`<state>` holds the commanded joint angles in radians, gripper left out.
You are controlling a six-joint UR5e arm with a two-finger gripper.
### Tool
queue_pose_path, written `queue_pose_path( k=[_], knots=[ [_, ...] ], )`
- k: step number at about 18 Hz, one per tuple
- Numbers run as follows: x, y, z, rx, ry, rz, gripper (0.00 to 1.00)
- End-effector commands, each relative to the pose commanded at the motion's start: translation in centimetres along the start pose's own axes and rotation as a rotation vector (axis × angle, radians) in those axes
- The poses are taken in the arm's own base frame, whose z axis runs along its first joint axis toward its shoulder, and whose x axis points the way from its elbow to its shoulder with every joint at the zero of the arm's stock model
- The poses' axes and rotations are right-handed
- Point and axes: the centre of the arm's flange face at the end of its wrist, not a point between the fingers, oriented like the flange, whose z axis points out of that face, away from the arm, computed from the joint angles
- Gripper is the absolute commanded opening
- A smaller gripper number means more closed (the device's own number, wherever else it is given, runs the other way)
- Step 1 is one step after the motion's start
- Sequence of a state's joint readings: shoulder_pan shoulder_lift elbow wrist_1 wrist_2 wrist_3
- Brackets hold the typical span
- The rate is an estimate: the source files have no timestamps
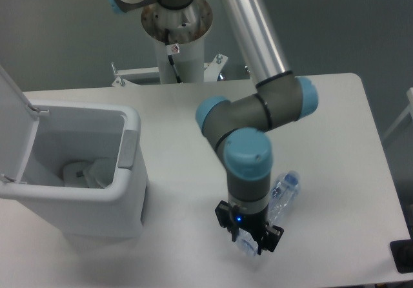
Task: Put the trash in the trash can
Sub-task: 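Lift the bottle and carry it over the trash bin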
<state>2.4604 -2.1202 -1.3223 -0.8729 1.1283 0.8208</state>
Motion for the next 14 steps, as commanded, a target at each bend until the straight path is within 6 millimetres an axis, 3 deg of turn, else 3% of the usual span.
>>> queue_pose_path(
  k=[7,14],
  knots=[
    [1.5,-7.4,-12.6,0.426,0.218,-0.147,0.38],
    [5.5,-10.6,-21.7,0.612,0.329,-0.081,0.38]
  ],
)
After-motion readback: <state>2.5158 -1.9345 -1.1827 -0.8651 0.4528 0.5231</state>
